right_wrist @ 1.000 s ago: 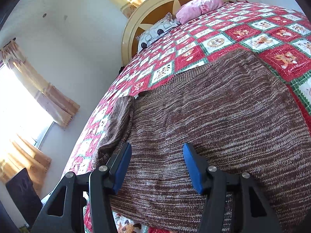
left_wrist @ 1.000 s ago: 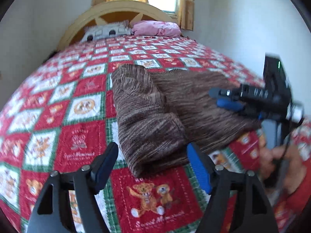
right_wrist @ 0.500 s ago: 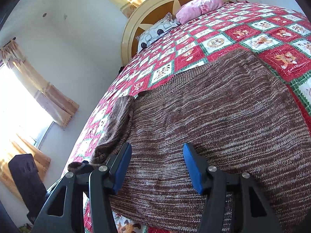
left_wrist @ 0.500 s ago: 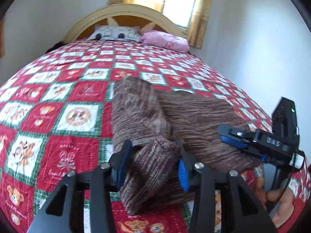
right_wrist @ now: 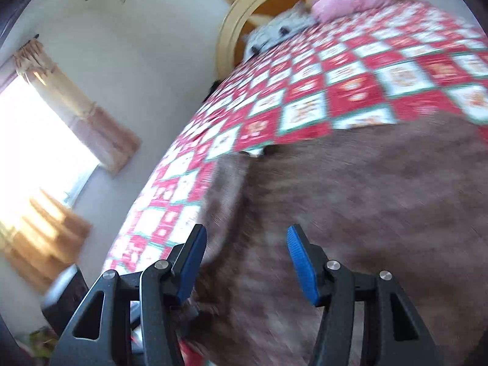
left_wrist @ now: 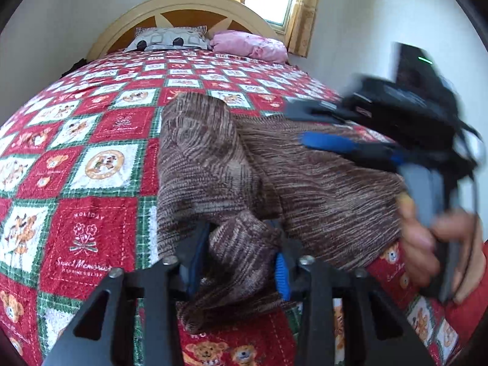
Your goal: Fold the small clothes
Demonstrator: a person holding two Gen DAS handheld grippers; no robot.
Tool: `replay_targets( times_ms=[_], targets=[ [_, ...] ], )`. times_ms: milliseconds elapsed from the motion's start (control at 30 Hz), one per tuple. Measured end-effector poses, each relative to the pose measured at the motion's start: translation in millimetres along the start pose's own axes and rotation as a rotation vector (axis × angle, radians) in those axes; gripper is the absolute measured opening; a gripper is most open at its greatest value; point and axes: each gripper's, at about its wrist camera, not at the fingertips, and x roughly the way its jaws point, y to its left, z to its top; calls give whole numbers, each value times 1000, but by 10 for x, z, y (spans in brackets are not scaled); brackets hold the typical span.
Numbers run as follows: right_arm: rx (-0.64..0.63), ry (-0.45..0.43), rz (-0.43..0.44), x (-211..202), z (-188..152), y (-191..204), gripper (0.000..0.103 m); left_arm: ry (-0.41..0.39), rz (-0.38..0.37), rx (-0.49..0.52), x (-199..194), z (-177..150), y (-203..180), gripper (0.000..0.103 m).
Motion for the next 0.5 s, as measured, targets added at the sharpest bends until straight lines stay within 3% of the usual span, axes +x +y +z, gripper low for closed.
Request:
replay_targets(
  times_ms=[133, 267, 333, 467, 500],
  targets=[
    [-40, 141, -8, 605, 163, 103, 57, 5, -55, -65, 8, -3, 121, 34],
    [-119, 135, -49, 800, 153, 248, 56, 10, -60, -59, 21, -8, 90, 34],
    [-152, 159, -49, 872, 104, 292, 14, 22, -68, -64, 40, -6, 90, 34],
    [-170, 118, -69, 803, 73, 314, 13, 14, -75, -76, 14, -7, 104, 33],
    [-165, 110, -65, 773, 90, 311, 13, 3, -80, -83, -12, -1, 107, 22]
  ],
)
